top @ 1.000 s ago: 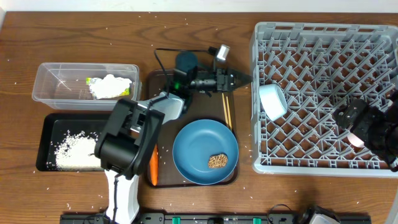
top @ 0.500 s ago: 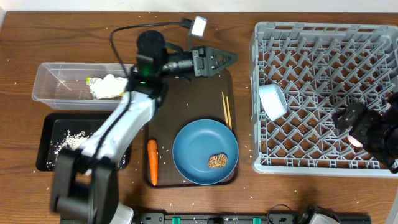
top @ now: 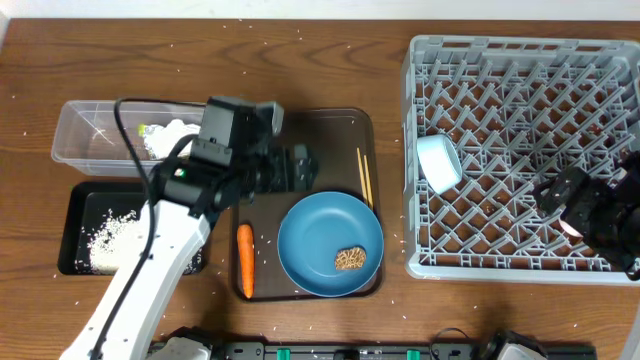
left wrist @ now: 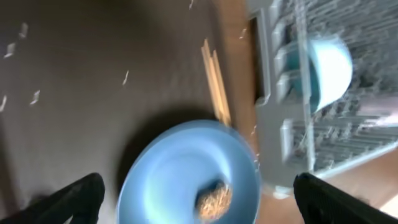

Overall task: Sort waste into correct bins and load items into the dishwasher rack
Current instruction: 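Reach left gripper to the blue plate rim and grasp it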

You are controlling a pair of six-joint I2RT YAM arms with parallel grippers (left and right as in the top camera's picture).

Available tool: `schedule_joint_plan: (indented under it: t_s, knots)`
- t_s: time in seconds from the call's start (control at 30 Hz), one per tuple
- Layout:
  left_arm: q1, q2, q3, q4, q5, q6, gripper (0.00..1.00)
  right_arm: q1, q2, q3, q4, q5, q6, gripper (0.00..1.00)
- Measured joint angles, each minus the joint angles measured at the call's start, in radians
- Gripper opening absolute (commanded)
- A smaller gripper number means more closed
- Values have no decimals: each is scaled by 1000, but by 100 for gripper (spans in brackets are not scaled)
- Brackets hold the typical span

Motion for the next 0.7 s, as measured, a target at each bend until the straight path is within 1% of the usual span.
schedule_joint_plan:
  t_s: [0.1, 0.13, 0.23, 0.33, 0.4, 0.5, 0.63, 0.7]
  knots:
    - [-5, -19, 0, -111, -34, 24, 94, 0, 0, 0, 21, 0, 0, 99]
    - [-9, -19, 0, -155, -72, 35, 91, 0, 0, 0, 29, 0, 0, 99]
    - [-40, -11, -10, -200, -134, 43, 90, 0, 0, 0, 36, 0, 0, 99]
    - [-103, 12, -37, -215, -180, 49, 91, 0, 0, 0, 36, 0, 0, 99]
    - [-153, 39, -56, -213, -207, 52, 82, 0, 0, 0, 36, 0, 0, 99]
    - [-232, 95, -77, -197, -265, 60, 58, 0, 0, 0, 34, 0, 0, 99]
    - [-272, 163, -82, -158, -329, 63, 58, 0, 0, 0, 27, 0, 0, 99]
    - [-277, 194, -82, -149, -338, 59, 57, 0, 0, 0, 26, 0, 0, 99]
